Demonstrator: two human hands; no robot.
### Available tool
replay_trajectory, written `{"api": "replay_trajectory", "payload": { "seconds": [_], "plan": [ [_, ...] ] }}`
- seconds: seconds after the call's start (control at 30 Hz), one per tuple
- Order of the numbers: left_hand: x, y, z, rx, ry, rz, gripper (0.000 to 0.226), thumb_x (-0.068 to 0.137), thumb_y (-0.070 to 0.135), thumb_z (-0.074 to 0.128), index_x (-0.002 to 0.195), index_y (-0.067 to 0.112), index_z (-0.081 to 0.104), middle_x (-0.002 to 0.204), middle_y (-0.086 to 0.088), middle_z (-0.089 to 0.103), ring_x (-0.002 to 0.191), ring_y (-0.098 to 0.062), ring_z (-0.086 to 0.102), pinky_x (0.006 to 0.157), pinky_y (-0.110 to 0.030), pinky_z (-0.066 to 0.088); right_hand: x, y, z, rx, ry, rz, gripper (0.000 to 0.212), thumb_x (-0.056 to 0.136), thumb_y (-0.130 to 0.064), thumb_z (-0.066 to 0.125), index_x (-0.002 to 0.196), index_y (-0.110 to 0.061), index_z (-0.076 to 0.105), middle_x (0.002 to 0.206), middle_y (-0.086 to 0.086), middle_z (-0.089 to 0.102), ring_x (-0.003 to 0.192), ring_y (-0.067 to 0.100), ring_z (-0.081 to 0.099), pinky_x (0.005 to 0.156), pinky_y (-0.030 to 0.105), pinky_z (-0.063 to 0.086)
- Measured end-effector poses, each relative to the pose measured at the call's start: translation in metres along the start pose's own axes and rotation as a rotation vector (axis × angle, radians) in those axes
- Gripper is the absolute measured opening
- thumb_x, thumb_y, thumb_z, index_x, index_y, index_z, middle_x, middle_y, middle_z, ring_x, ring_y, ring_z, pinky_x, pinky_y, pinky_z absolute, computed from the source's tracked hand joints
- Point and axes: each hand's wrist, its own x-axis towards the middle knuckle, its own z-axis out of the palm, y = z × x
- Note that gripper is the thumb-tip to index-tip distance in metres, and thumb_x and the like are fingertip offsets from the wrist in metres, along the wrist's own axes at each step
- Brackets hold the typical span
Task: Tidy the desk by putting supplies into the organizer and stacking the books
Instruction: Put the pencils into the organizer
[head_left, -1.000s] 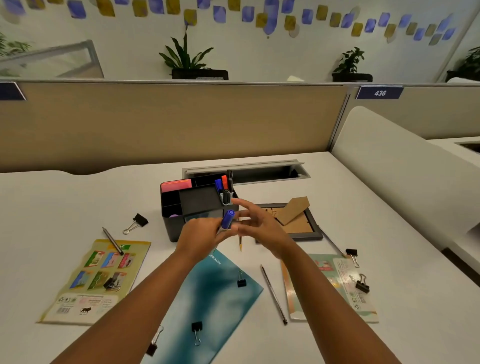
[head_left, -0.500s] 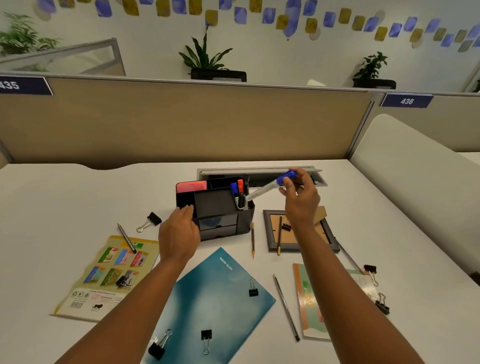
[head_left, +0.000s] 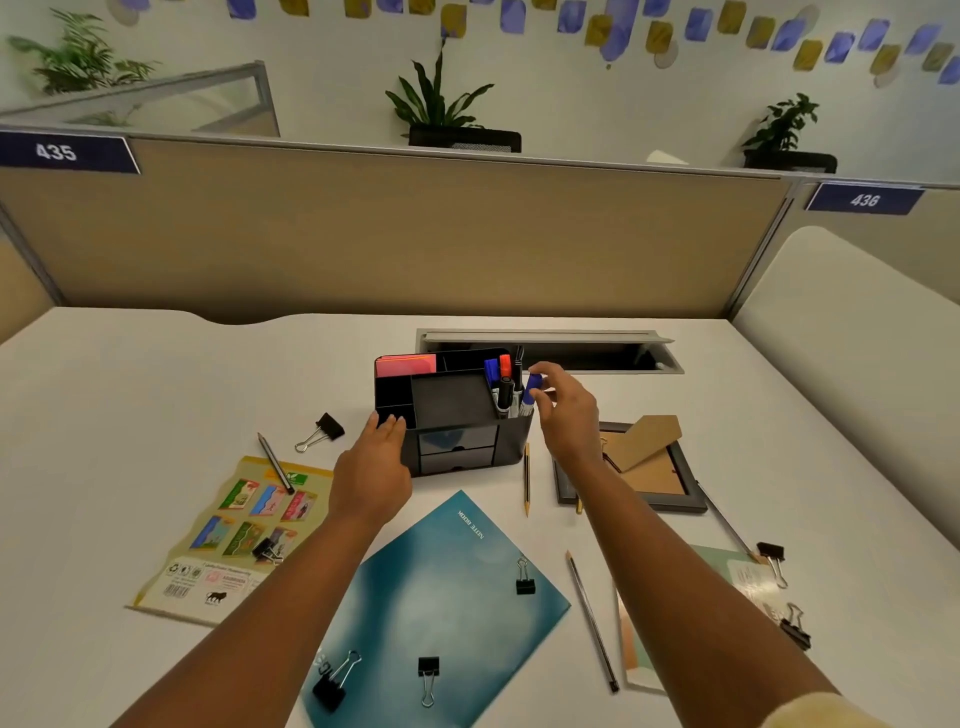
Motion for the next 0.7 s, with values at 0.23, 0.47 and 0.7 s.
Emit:
{"api": "replay_trajectory", "payload": {
  "seconds": [0.23,0.47,0.7],
  "plan": [
    [-0.001,0.001,-0.001,-0.013,-0.012,-0.006,0.064,0.09,0.006,0.045,0.148,0.016,0.019,0.158,-0.001,0.015,0.147,-0.018,0.012,0.103,-0.032,0.042,0.003,0.016,0.004,-0.303,-0.236,0.078,0.07,0.083,0.014,0.048,0.142,-0.02,0.027,0.138,0.015,0.041,0.122,0.029,0.045,0.096,0.033,0.044],
    [0.0,-0.005,0.004,-0.062,0.005,0.029,0.067,0.09,0.003,0.043,0.149,0.018,0.015,0.159,0.002,0.011,0.147,-0.016,0.007,0.101,-0.028,0.043,-0.005,0.028,0.0,-0.214,-0.136,0.173,0.057,0.087,0.003,0.05,0.139,-0.013,0.032,0.129,0.018,0.049,0.112,0.029,0.051,0.088,0.032,0.046],
    [-0.014,-0.015,0.021,-0.221,0.255,0.151,0.056,0.081,0.001,0.043,0.137,0.005,0.043,0.144,-0.013,0.044,0.133,-0.033,0.043,0.094,-0.048,0.052,-0.056,0.071,0.002,-0.324,-0.049,0.422,0.01,0.081,-0.011,0.065,0.085,-0.003,0.059,0.088,0.015,0.065,0.071,0.02,0.052,0.062,0.027,0.039]
  ]
}}
